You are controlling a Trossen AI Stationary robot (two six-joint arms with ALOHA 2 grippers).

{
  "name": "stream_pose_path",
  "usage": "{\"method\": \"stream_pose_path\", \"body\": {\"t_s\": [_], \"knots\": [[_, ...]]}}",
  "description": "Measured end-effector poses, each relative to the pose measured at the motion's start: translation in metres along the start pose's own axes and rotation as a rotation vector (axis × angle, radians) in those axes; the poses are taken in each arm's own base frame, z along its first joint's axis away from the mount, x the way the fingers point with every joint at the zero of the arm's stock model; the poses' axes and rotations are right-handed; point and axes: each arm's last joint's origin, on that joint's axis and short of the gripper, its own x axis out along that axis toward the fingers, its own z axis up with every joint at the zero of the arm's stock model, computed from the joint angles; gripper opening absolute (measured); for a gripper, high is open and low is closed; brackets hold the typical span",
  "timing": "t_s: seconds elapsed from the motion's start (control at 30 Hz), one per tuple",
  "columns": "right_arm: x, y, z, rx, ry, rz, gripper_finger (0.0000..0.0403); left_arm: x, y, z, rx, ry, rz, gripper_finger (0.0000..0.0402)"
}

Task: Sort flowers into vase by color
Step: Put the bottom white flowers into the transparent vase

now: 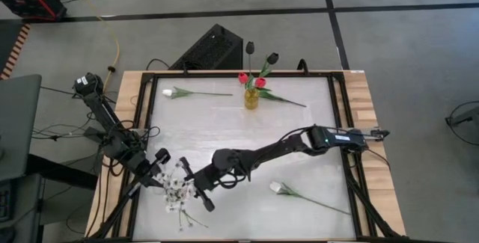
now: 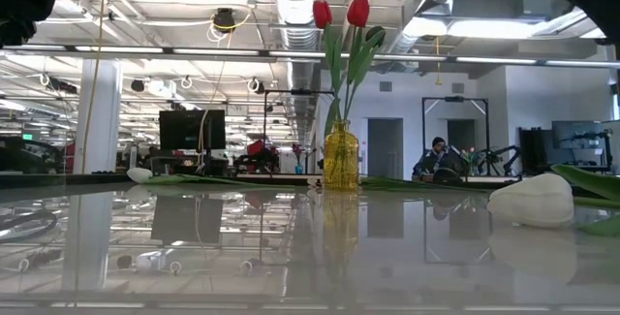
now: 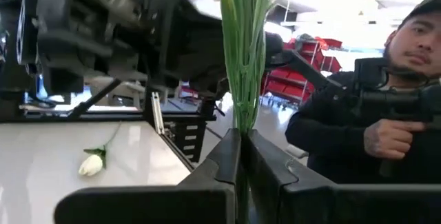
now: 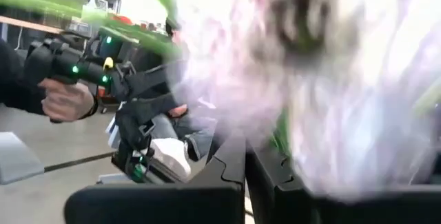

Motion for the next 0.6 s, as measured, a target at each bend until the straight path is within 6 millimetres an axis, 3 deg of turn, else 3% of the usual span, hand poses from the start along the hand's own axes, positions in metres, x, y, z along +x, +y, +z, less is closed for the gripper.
{"method": "stream_pose_path", "body": {"t_s": [0.6], "knots": [[-0.0017,-0.0056,-0.0043,0.035,0.053,0.005,0.0023,0.0001,0.0002,-0.0038,-0.146,0.044,0.005,0.0131]]}}
